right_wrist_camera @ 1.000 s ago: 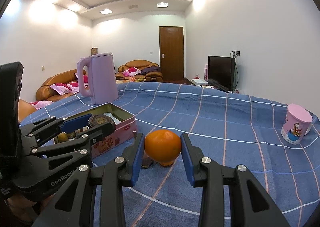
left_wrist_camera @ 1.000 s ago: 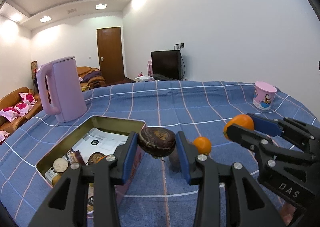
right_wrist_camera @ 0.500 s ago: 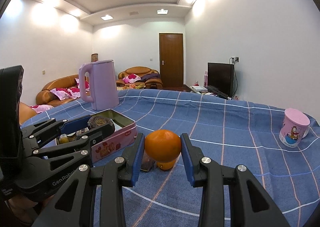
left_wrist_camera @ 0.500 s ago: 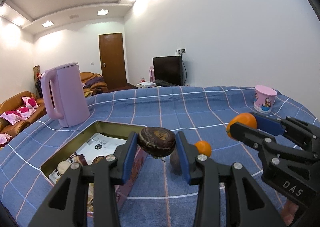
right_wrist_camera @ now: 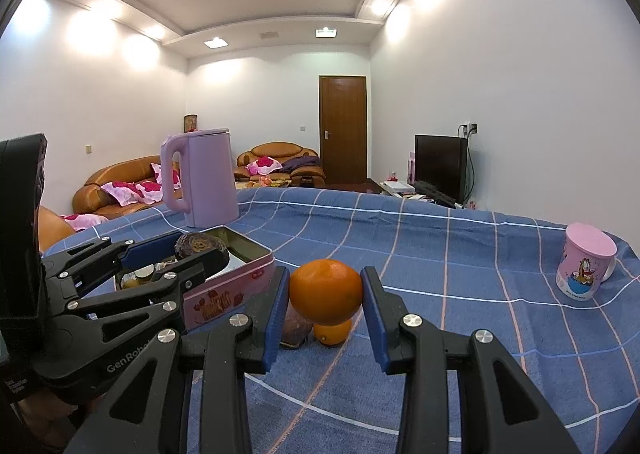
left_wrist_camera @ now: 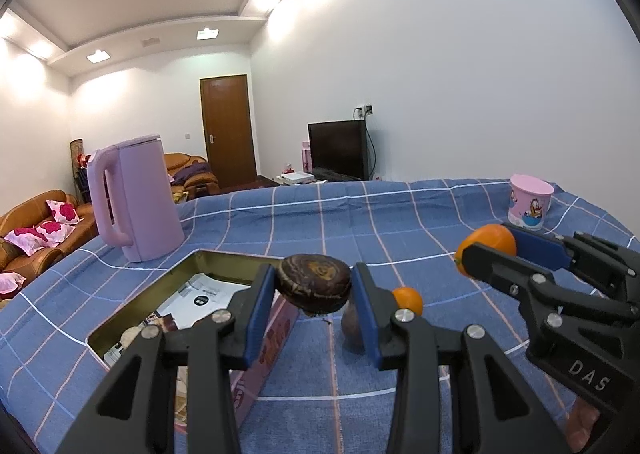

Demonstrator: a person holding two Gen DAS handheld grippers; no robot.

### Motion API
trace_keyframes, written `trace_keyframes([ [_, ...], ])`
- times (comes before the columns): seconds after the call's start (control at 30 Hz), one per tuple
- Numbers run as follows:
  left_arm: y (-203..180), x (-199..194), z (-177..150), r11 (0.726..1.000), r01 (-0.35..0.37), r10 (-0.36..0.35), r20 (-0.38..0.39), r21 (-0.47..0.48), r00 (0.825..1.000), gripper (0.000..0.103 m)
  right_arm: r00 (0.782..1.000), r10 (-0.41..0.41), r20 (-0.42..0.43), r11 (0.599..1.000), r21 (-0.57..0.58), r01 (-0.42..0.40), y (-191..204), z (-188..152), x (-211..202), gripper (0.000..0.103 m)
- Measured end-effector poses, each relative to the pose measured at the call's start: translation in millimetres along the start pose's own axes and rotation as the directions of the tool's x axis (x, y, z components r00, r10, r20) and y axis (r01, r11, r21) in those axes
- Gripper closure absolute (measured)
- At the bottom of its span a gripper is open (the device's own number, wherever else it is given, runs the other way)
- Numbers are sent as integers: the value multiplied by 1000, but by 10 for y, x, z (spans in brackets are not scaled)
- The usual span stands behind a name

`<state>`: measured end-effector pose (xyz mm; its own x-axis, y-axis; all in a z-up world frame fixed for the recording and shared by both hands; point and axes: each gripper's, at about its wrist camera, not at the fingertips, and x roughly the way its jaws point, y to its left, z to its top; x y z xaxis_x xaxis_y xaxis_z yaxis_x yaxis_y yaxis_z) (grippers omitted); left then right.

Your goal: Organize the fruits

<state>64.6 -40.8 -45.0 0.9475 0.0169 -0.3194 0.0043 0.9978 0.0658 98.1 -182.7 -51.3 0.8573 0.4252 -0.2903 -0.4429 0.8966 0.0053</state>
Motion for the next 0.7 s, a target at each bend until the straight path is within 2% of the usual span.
trace_keyframes([
  [0.4,3,-52,-14,1000,2,-2,-7,16,1000,62,1000,8,-13,1000,-8,-8,30,6,11,65],
  [0.7,329,22,1,999,-45,45,-38,-19,998,62,998,28,-58,999,-18,-29,105,44,181,65],
])
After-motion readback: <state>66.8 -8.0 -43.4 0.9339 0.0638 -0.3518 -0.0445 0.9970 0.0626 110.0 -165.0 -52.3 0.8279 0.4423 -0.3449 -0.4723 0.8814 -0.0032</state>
